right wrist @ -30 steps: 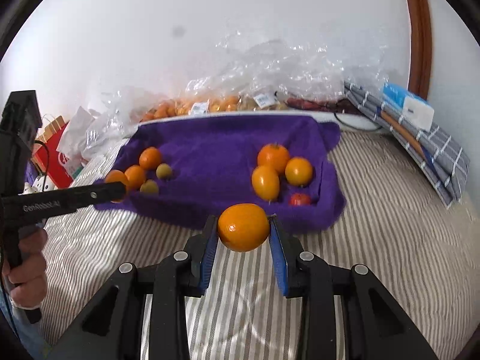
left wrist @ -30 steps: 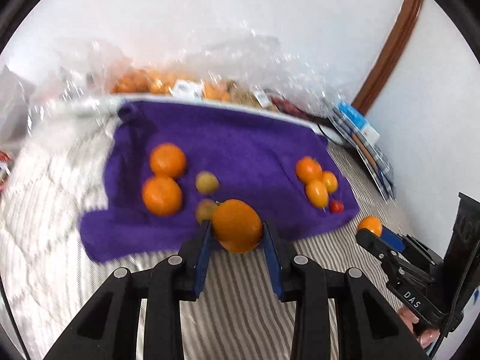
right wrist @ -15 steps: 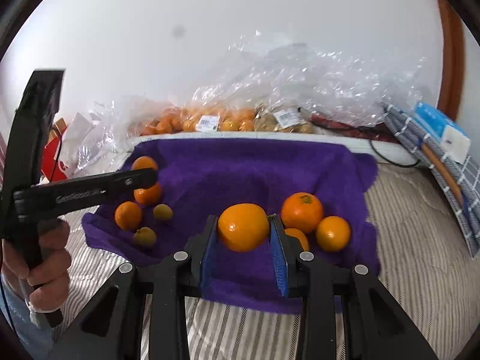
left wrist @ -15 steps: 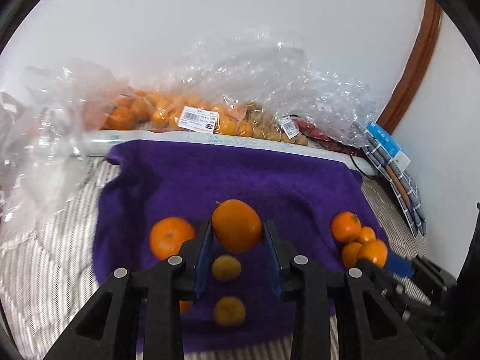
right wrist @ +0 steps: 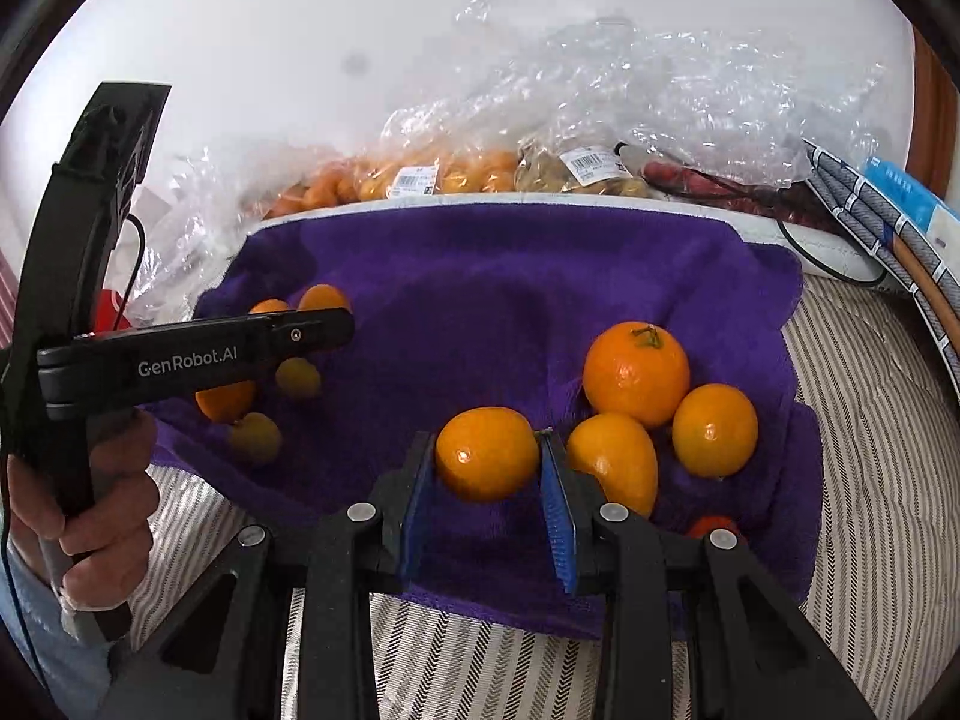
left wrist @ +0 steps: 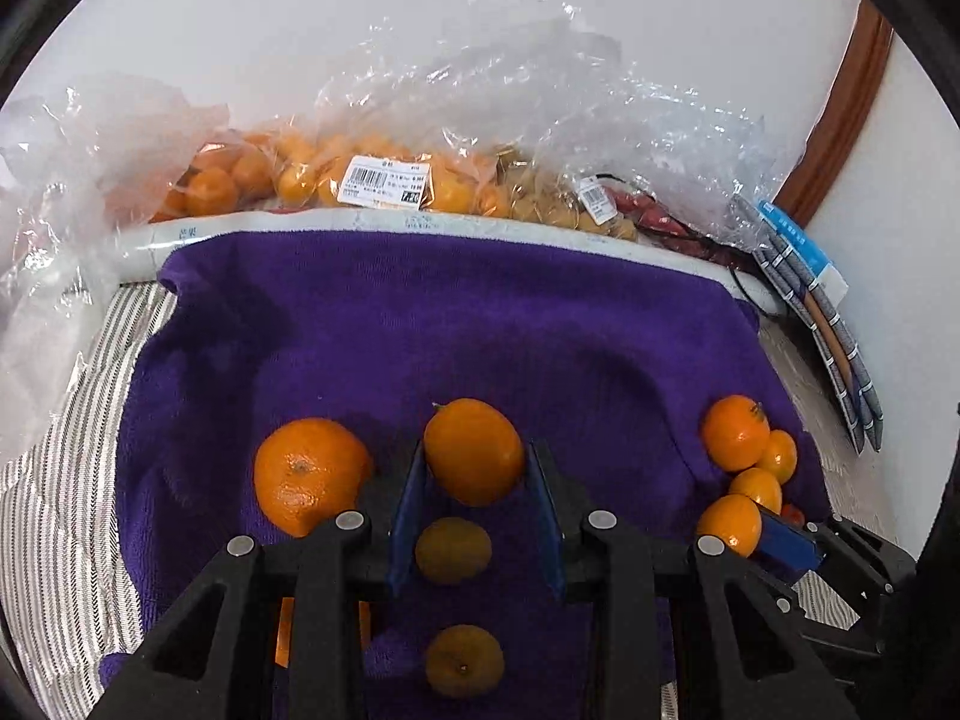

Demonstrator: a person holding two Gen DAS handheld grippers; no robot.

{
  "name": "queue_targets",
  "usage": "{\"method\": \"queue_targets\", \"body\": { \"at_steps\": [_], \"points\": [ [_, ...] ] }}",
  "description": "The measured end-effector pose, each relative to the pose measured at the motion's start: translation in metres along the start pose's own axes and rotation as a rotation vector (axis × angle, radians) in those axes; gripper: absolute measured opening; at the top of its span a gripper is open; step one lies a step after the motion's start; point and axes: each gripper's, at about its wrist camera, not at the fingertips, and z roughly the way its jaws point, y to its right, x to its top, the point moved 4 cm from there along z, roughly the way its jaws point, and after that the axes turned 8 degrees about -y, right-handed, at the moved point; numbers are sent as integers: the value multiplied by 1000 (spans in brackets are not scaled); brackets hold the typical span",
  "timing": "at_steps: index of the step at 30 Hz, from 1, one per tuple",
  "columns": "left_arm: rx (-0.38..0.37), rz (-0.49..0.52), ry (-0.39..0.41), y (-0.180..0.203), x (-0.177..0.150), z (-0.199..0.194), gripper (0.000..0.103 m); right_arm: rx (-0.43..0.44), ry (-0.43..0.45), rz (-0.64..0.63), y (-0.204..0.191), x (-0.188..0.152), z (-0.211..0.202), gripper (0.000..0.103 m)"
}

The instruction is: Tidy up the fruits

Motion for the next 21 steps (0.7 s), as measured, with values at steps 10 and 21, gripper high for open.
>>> {"method": "queue_targets", "body": {
  "at_steps": [10,21],
  "points": [
    [33,1,18,5,-7,-33,33,-33,56,25,0,-4,-32,47],
    [135,55,216,33,-76,-170,66,-130,139,115,-7,-52,-165,53]
  ]
}}
